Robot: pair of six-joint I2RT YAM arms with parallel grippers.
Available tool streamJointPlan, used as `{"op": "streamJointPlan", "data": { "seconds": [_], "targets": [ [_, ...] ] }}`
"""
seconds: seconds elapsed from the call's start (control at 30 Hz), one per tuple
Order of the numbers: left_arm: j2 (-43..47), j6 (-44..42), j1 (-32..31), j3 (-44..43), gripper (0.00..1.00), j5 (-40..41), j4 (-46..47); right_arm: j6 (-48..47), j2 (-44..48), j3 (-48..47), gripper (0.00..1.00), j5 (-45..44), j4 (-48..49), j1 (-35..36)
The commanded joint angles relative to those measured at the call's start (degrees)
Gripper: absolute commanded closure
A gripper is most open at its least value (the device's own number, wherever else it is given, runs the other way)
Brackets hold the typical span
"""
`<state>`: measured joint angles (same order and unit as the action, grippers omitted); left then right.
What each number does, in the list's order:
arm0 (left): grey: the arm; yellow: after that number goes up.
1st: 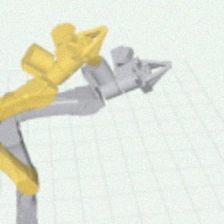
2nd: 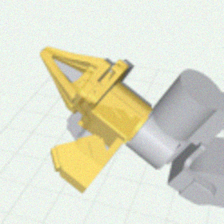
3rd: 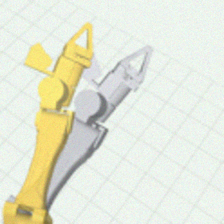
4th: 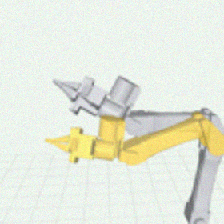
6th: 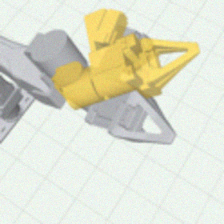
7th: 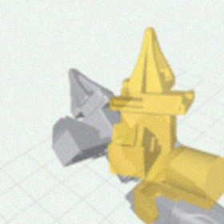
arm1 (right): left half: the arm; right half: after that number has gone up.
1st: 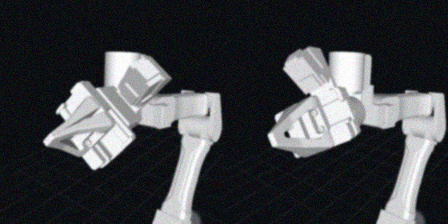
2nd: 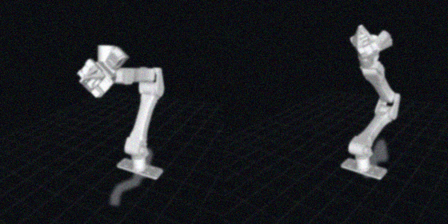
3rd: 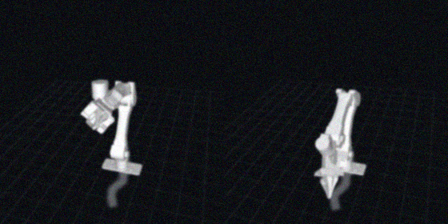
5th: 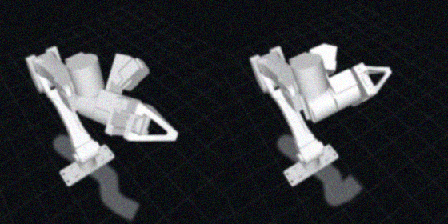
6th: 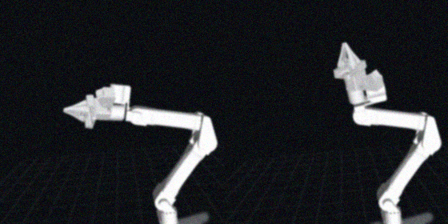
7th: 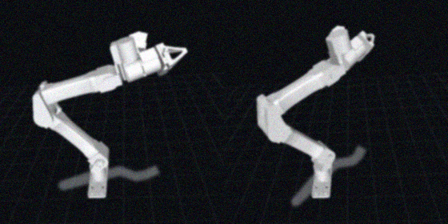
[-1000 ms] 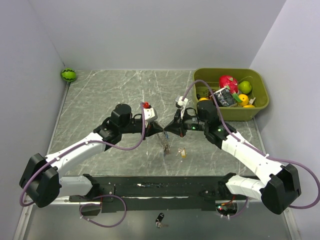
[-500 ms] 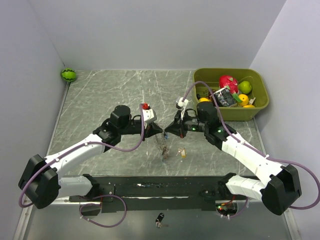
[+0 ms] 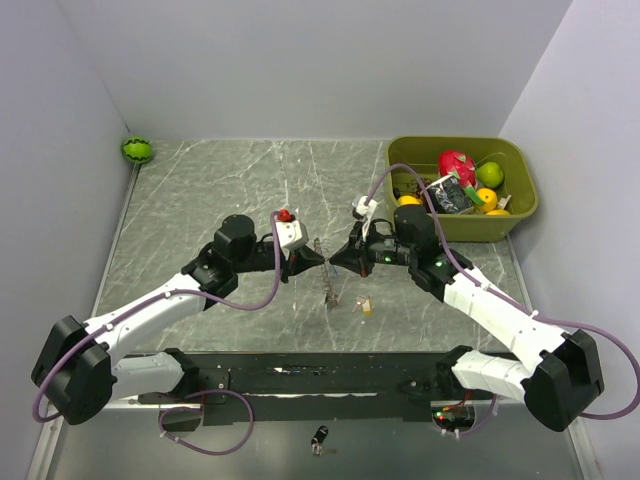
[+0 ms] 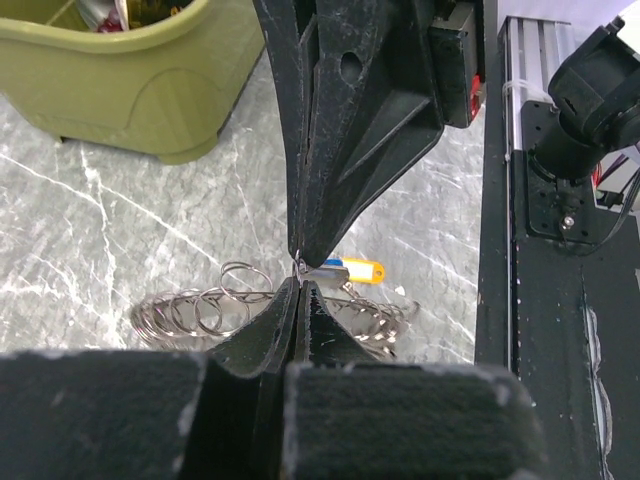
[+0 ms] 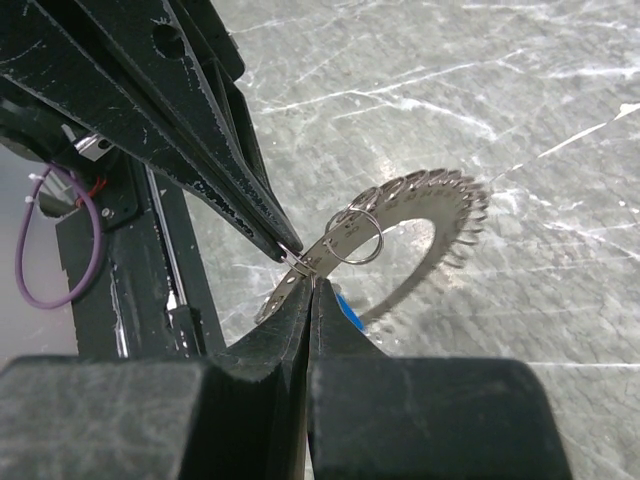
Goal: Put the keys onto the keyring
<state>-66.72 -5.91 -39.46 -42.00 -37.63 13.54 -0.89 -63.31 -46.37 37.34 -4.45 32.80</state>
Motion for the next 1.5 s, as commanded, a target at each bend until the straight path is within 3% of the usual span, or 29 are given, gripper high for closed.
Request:
{"op": "streamJointPlan", "data": {
  "seconds": [0.0, 0.13, 0.17, 0.3, 0.47, 0.57, 0.7, 0.8, 0.97, 1.23, 1.47],
  "targets": [
    [2.3, 1.3, -0.4, -0.7, 0.99, -2.3, 5.4, -0.1, 1.9, 0.8, 1.0, -1.0, 2.8, -0.1],
    [2.7, 1.5, -0.4, 0.0, 0.99, -1.8, 6.8, -0.6, 1.8, 1.3, 0.96, -1.5, 2.7, -0.2],
    [2.8, 1.3, -0.4, 0.0, 0.99, -1.6, 7.1, -0.7, 2.3, 1.5, 0.82, -1.4, 2.8, -0.2],
    [2.6, 1.4, -0.4, 1.1, 0.99, -2.0, 8.7, -1.0, 4.7, 2.7, 0.46, -3.6, 4.2, -0.2],
    [3.4, 2.0, -0.4, 2.5, 0.99, -2.3, 11.8, -3.0, 9.8, 3.7, 0.23, -4.6, 6.8, -0.7],
    [4.5, 2.0, -0.4, 3.7, 0.99, -3.4, 14.3, -5.5, 13.2, 5.2, 0.18, -1.9, 9.9, -1.2],
    [6.0, 2.1, -0.4, 6.3, 0.99, -6.4, 19.2, -5.7, 15.8, 6.0, 0.21, 7.4, 14.8, -3.5],
    [6.9, 2.7, -0.4, 8.4, 0.99, -9.1, 24.5, -3.6, 14.5, 4.9, 0.36, 18.2, 16.5, -5.6],
    [7.8, 3.9, -0.4, 9.7, 0.99, -11.1, 29.4, -1.1, 9.8, 1.0, 0.47, 29.9, 17.1, -6.3],
    [7.9, 5.5, -0.4, 9.9, 0.99, -11.0, 32.4, -0.4, 7.1, -0.5, 0.62, 30.4, 15.6, -5.1],
    [7.1, 7.8, -0.4, 8.9, 0.99, -12.2, 32.2, -1.2, 6.8, -0.3, 0.59, 25.5, 14.1, -3.3]
  ]
}}
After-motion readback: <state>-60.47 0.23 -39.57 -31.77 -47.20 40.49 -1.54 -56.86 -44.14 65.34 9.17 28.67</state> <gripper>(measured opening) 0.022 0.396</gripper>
